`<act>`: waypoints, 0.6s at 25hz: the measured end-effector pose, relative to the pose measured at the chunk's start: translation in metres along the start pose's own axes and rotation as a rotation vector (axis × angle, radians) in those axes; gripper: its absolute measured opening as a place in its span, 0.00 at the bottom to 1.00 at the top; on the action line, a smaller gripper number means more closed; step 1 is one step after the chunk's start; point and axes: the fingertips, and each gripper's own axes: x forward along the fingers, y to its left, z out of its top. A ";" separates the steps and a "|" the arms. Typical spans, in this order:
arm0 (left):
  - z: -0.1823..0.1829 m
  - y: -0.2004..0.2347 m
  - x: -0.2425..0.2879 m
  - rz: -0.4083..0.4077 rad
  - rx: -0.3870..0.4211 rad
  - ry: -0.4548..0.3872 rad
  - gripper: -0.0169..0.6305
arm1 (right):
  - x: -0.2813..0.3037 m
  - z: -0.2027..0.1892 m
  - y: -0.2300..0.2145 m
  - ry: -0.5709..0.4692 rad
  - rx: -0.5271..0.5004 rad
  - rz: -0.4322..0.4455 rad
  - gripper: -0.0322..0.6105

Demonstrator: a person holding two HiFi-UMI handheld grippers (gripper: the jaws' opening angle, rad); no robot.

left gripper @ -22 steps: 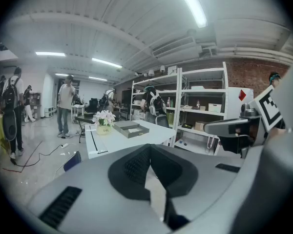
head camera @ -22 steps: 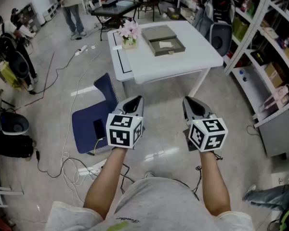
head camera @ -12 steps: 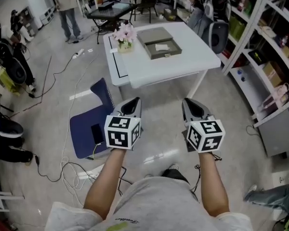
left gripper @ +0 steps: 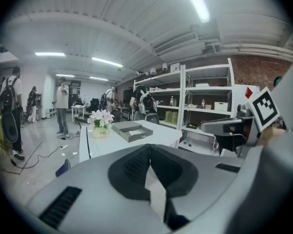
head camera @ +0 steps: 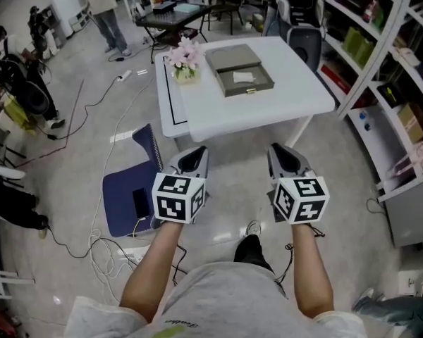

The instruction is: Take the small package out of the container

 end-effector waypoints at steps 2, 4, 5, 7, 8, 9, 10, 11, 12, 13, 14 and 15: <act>0.004 0.003 0.017 0.014 -0.008 0.003 0.03 | 0.016 0.004 -0.015 0.002 0.007 0.015 0.11; 0.009 0.005 0.036 0.030 -0.018 0.009 0.03 | 0.032 0.008 -0.031 0.007 0.019 0.037 0.12; 0.011 0.005 0.045 0.034 -0.024 0.012 0.03 | 0.039 0.009 -0.038 0.011 0.021 0.046 0.13; 0.016 0.005 0.064 0.040 -0.037 0.018 0.03 | 0.054 0.012 -0.053 0.021 0.017 0.060 0.14; 0.019 0.004 0.073 0.045 -0.043 0.021 0.03 | 0.061 0.014 -0.060 0.025 0.015 0.066 0.14; 0.021 0.004 0.082 0.052 -0.047 0.022 0.03 | 0.067 0.015 -0.068 0.028 0.015 0.073 0.15; 0.024 0.004 0.090 0.060 -0.051 0.023 0.03 | 0.073 0.017 -0.075 0.031 0.016 0.080 0.15; 0.027 0.004 0.098 0.067 -0.054 0.023 0.03 | 0.079 0.019 -0.081 0.033 0.016 0.087 0.16; 0.030 0.004 0.106 0.074 -0.058 0.022 0.03 | 0.085 0.022 -0.088 0.034 0.015 0.096 0.16; 0.034 0.004 0.113 0.078 -0.063 0.021 0.03 | 0.091 0.025 -0.094 0.035 0.013 0.105 0.17; 0.037 0.004 0.121 0.082 -0.067 0.021 0.03 | 0.096 0.027 -0.100 0.036 0.012 0.114 0.17; 0.039 0.003 0.128 0.086 -0.070 0.021 0.03 | 0.101 0.030 -0.106 0.037 0.010 0.123 0.18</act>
